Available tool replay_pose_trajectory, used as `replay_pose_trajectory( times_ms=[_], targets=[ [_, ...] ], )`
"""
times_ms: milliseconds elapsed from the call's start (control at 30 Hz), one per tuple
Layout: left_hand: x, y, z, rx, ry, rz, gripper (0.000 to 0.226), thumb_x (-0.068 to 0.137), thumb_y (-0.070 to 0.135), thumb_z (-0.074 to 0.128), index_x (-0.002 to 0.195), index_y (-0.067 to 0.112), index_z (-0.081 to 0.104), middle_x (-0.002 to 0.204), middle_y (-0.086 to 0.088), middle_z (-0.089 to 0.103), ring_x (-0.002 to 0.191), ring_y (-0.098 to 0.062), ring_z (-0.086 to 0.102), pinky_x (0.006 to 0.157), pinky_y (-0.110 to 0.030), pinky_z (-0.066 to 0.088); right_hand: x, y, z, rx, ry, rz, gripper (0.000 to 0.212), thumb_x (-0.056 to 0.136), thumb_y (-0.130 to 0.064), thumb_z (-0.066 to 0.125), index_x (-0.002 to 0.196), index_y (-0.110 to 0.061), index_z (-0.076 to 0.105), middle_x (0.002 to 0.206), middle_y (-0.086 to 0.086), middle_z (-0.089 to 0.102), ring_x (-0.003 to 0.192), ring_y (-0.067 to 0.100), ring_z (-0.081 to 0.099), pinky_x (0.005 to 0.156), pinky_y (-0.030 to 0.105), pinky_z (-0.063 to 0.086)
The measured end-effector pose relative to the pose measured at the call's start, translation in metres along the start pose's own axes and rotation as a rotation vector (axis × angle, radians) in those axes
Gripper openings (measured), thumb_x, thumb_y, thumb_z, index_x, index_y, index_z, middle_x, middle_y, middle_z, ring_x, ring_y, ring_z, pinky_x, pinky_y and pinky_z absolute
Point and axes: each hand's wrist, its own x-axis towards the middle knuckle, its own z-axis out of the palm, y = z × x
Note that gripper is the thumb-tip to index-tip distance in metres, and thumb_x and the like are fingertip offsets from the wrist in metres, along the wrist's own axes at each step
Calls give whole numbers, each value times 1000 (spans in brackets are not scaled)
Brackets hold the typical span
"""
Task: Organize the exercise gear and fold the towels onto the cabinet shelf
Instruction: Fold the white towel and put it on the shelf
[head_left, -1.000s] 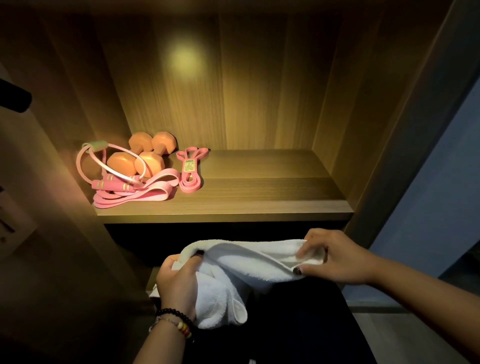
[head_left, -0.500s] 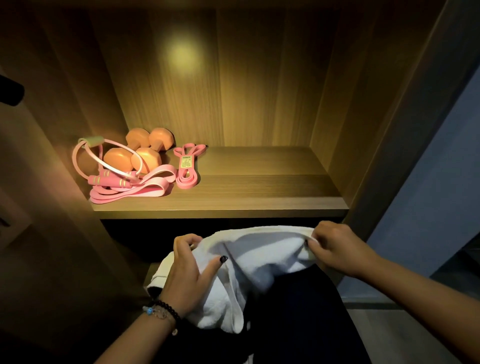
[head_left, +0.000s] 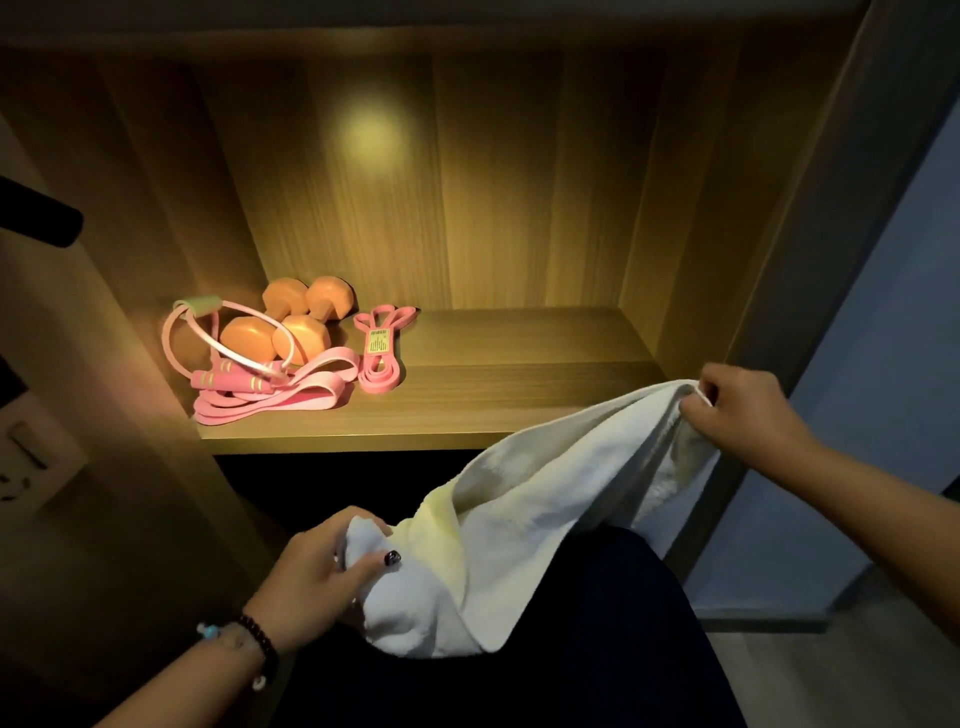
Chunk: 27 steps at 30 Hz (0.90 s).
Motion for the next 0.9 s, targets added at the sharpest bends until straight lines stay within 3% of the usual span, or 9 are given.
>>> replay_pose_trajectory(
  times_ms=[100, 200, 400, 500, 600, 667, 767, 833, 900],
  targets=[
    [31, 14, -14, 223, -69, 85, 16, 86, 45, 64, 97, 38, 55, 85, 18, 65, 80, 1, 61, 68, -28, 51, 0, -9, -9, -76, -14, -25, 23, 90, -26, 59, 71, -17, 52, 67, 4, 55, 61, 21, 54, 55, 37, 47],
    [65, 32, -26, 313, -49, 186, 17, 91, 35, 61, 101, 27, 52, 92, 10, 66, 86, -9, 63, 74, -32, 52, -2, -21, -15, -111, -54, -100, 23, 93, -28, 57, 73, -20, 49, 69, 0, 53, 62, 16, 52, 54, 27, 41],
    [117, 39, -57, 295, 163, 276, 18, 88, 16, 67, 100, 12, 55, 93, -1, 60, 85, -17, 57, 75, -29, 44, 4, -18, -39, -314, -164, -276, 22, 95, -35, 54, 77, -25, 45, 75, -6, 51, 67, 11, 50, 63, 27, 46],
    [131, 25, -86, 431, 4, 250, 26, 87, 21, 69, 108, 16, 55, 97, 6, 58, 86, -11, 57, 74, -20, 43, 3, 14, -58, -418, -174, -234, 28, 94, -30, 57, 71, -27, 41, 74, -5, 50, 68, 15, 51, 64, 35, 49],
    [133, 0, -110, 646, -170, 271, 26, 86, 41, 66, 109, 32, 60, 97, 14, 64, 89, -5, 63, 77, -27, 52, -3, 43, -74, -433, -156, -89, 29, 96, -27, 54, 70, -25, 42, 73, -3, 51, 67, 16, 52, 63, 35, 48],
    [160, -82, -126, 660, -256, 226, 22, 88, 54, 57, 107, 43, 61, 102, 20, 64, 96, -1, 63, 83, -26, 52, -7, 56, -79, -409, -96, 1, 26, 95, -26, 54, 71, -22, 45, 74, 2, 55, 66, 20, 54, 62, 36, 48],
    [190, -158, -139, 498, -356, -19, 33, 89, 42, 63, 119, 52, 54, 101, 23, 60, 93, -11, 68, 77, -22, 49, -7, 60, -78, -416, -27, 71, 20, 92, -26, 57, 75, -16, 51, 76, 7, 59, 66, 26, 56, 63, 43, 52],
    [169, -89, -128, 570, -187, -57, 22, 85, 33, 67, 104, 43, 62, 82, 16, 60, 70, -16, 65, 60, -23, 45, -2, 47, -76, -440, -27, 94, 23, 91, -26, 55, 73, -15, 49, 74, 7, 57, 67, 26, 56, 61, 40, 51],
    [145, -14, -106, 621, 121, 18, 5, 86, 23, 66, 90, 22, 63, 72, 0, 61, 63, -23, 59, 53, -28, 41, 5, 31, -73, -347, 6, 161, 25, 90, -22, 55, 68, -13, 48, 68, 6, 54, 63, 24, 53, 56, 34, 45]
  ],
)
